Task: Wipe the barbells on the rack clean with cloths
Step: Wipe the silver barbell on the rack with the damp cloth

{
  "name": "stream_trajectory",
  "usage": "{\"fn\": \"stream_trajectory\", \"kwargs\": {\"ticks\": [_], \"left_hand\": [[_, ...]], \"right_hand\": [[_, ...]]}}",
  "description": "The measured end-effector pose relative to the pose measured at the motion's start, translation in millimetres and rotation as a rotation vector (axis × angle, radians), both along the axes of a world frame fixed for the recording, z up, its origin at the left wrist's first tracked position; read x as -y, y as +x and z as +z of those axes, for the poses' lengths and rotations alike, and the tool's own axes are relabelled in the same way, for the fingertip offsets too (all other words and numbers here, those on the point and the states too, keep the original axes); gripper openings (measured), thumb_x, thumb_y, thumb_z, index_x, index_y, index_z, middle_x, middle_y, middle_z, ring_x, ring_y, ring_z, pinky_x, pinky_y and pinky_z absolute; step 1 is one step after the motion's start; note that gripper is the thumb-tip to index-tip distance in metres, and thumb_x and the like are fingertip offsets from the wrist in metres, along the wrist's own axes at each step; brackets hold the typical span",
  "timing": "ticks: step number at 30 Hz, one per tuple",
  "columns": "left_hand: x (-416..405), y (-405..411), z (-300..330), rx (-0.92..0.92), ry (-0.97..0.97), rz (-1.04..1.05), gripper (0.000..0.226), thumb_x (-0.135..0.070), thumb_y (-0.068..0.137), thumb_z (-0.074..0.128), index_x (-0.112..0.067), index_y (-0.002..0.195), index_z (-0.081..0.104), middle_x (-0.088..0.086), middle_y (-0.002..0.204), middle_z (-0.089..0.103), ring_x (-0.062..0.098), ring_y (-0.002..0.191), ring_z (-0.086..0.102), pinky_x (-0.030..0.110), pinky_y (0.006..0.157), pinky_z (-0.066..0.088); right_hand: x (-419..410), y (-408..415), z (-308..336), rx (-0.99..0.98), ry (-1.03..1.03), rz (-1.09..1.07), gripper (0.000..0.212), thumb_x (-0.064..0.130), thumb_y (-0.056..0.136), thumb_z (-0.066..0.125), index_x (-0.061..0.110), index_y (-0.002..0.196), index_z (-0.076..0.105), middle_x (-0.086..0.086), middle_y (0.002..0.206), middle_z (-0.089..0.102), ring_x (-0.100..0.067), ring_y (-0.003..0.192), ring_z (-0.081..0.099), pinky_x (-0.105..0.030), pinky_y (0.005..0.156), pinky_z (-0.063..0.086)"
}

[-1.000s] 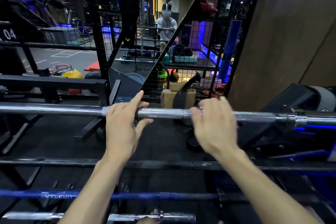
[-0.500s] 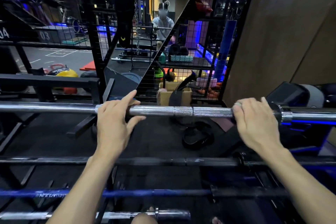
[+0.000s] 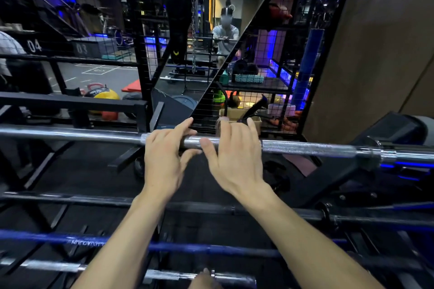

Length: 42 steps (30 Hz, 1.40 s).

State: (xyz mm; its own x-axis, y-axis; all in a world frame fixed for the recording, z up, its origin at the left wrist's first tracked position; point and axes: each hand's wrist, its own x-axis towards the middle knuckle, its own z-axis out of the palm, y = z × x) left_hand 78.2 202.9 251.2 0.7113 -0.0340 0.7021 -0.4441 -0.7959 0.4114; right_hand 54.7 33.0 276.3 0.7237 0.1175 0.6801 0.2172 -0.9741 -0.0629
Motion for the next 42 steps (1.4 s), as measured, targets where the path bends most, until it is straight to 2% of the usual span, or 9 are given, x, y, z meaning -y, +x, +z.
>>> {"fn": "stream_trajectory", "kwargs": {"ticks": [10,14,18,23,26,30,34,38,42], "left_hand": [[-3.6,-10.1,14.0,-0.043,0.089,-0.047,0.07,-0.036,0.082,0.082,-0.026,0.145,0.053,-0.019,0.12,0.07,0.017,0.112,0.059,0.029,0.107,0.03],[0.3,-19.8,16.9,-0.066,0.135,-0.061,0.061,-0.028,0.089,0.077,-0.025,0.145,0.053,-0.011,0.127,0.068,0.021,0.119,0.059,0.038,0.115,0.034],[19.4,-51.1,13.0,0.084,0.028,-0.096,0.029,-0.029,0.096,0.064,-0.024,0.124,0.068,-0.009,0.122,0.068,0.019,0.113,0.061,0.041,0.103,0.045],[54.0,-80.2,23.8,-0.207,-0.36,-0.237,0.016,-0.037,0.097,0.064,-0.029,0.109,0.071,-0.019,0.096,0.069,-0.001,0.087,0.062,0.019,0.081,0.049],[64.8,-83.0,40.8,-0.371,-0.722,-0.334,0.018,-0.037,0.097,0.067,-0.024,0.109,0.066,-0.015,0.092,0.071,-0.003,0.082,0.066,0.012,0.074,0.048],[61.8,-86.8,46.7,-0.519,-0.886,-0.439,0.016,-0.029,0.099,0.066,-0.014,0.095,0.061,-0.018,0.062,0.061,-0.004,0.059,0.055,0.025,0.068,0.05],[29.7,-75.8,53.8,-0.336,-0.596,-0.131,0.015,-0.03,0.094,0.069,-0.018,0.092,0.061,-0.008,0.075,0.063,0.009,0.066,0.055,0.032,0.065,0.043],[-6.3,-62.2,79.2,-0.023,-0.031,0.246,0.012,-0.016,0.093,0.064,-0.013,0.102,0.057,0.004,0.104,0.054,0.022,0.085,0.055,0.034,0.068,0.045],[-18.8,-50.2,84.4,-0.125,0.182,0.458,0.013,-0.014,0.096,0.059,-0.008,0.107,0.057,0.011,0.114,0.049,0.033,0.097,0.054,0.038,0.064,0.034]], "right_hand": [[56.3,-7.0,26.6,-0.357,0.194,0.244,0.061,0.039,0.103,0.015,0.011,0.149,0.045,-0.004,0.147,0.056,-0.02,0.143,0.039,-0.043,0.124,0.015],[90.2,-9.5,34.6,-0.476,0.138,0.023,0.053,0.049,0.106,0.02,0.024,0.114,0.067,-0.002,0.111,0.072,-0.027,0.112,0.059,-0.049,0.115,0.024],[85.4,-15.8,33.5,-0.421,0.241,0.064,0.042,0.047,0.106,0.039,0.02,0.085,0.063,0.003,0.085,0.069,-0.027,0.088,0.061,-0.04,0.079,0.039],[56.5,-31.2,37.1,-0.264,0.435,0.268,0.013,0.036,0.098,0.063,0.025,0.098,0.07,0.013,0.095,0.071,-0.012,0.089,0.062,-0.034,0.08,0.048],[40.9,-43.5,44.3,-0.206,0.599,0.381,0.006,0.025,0.096,0.067,0.021,0.1,0.068,0.014,0.093,0.069,-0.005,0.081,0.062,-0.017,0.07,0.046],[35.0,-49.6,49.8,-0.338,0.73,0.502,0.013,0.018,0.097,0.066,0.026,0.107,0.062,0.003,0.081,0.07,-0.007,0.068,0.059,-0.015,0.062,0.046],[56.3,-33.3,53.3,-0.272,0.589,0.363,0.012,0.029,0.096,0.065,0.028,0.108,0.061,0.01,0.084,0.069,-0.006,0.076,0.062,-0.019,0.071,0.046],[96.6,-8.4,46.7,-0.306,0.072,-0.022,0.035,0.054,0.102,0.039,0.027,0.104,0.061,0.005,0.097,0.07,-0.026,0.094,0.061,-0.04,0.081,0.046],[102.7,-5.7,30.6,-0.402,-0.082,-0.193,0.064,0.061,0.102,0.014,0.024,0.083,0.063,-0.008,0.091,0.072,-0.036,0.09,0.065,-0.037,0.069,0.036]]}}
